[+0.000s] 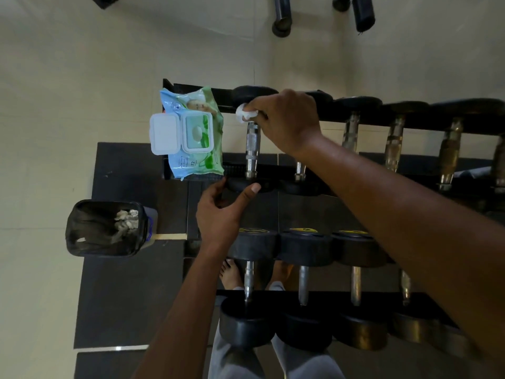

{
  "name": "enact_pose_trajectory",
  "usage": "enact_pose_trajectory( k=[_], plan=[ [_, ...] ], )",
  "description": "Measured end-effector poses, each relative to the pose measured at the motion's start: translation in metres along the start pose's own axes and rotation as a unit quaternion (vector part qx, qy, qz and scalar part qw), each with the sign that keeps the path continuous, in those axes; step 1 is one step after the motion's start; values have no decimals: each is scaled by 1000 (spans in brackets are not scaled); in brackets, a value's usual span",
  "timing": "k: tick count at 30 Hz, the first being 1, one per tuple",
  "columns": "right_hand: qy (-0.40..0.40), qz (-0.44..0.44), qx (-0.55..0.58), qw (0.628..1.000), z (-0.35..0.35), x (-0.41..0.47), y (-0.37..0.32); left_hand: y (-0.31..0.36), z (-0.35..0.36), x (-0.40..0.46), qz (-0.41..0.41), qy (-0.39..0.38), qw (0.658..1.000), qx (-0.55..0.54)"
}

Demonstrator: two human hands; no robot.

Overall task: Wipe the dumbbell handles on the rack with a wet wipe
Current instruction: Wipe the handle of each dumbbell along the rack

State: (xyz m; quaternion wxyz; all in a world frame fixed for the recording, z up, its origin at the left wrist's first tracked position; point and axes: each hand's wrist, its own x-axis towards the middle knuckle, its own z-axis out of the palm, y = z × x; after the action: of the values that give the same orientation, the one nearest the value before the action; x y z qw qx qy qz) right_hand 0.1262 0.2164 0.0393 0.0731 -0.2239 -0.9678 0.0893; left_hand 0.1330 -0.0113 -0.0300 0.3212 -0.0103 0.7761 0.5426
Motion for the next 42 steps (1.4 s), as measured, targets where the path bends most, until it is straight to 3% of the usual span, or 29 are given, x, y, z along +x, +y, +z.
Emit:
enact_pose_trajectory(
  k=[9,19,29,33,37,42],
  plan=[
    [-133,-92,-46,986,-15,21,-13,-2,1,0,6,-3,1000,5],
    [-300,-175,-60,936,-10,7,-28,-11,1,7,12,-2,1000,10],
    [-322,-161,-44,932,4,-11,-29,-9,-1,9,12,-15,1000,1],
    [-329,-99,61,937,0,-13,-24,-7,-1,7,14,-14,1000,17],
    [-275,60,240,929,-7,-34,-6,-2,-2,4,21,-5,999,42],
    [-196,238,474,825,-31,-72,15,17,3,-23,56,38,989,133]
  ],
)
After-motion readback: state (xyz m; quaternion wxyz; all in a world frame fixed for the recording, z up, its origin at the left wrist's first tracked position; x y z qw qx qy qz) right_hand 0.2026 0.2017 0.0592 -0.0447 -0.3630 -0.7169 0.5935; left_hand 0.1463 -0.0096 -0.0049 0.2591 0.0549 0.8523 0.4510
